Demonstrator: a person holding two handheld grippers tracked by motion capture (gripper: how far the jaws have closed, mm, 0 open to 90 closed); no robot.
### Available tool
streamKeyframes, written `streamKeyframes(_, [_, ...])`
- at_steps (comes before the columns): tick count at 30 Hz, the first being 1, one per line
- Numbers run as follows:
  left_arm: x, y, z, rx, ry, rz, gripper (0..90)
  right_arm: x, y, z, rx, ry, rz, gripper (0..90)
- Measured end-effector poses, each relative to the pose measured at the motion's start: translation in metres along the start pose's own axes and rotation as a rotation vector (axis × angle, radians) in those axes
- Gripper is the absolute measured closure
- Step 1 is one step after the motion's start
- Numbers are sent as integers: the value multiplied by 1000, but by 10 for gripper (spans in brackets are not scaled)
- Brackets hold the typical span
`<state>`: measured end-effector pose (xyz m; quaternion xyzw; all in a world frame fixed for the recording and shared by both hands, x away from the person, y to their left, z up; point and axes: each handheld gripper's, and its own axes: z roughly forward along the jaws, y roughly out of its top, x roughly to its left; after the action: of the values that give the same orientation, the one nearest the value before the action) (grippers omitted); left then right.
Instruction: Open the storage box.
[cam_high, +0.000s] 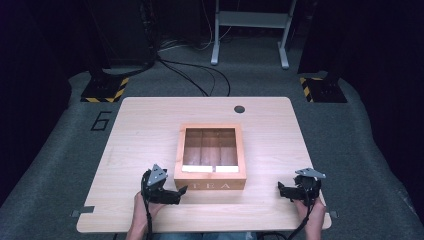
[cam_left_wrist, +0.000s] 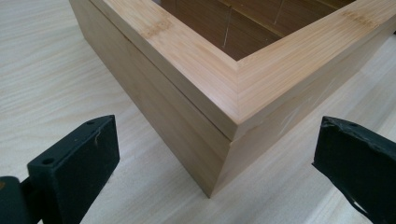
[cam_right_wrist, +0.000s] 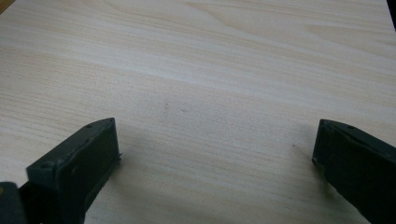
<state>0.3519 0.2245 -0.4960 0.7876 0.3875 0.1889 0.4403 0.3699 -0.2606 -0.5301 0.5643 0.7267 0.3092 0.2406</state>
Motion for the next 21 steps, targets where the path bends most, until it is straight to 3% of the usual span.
streamKeyframes(12, [-1, 0, 3, -24, -26, 16, 220, 0, 0, 0, -1, -1, 2, 0])
streamKeyframes(21, [-4, 0, 0, -58, -28, 30, 282, 0, 0, 0, 0, 0, 2, 0])
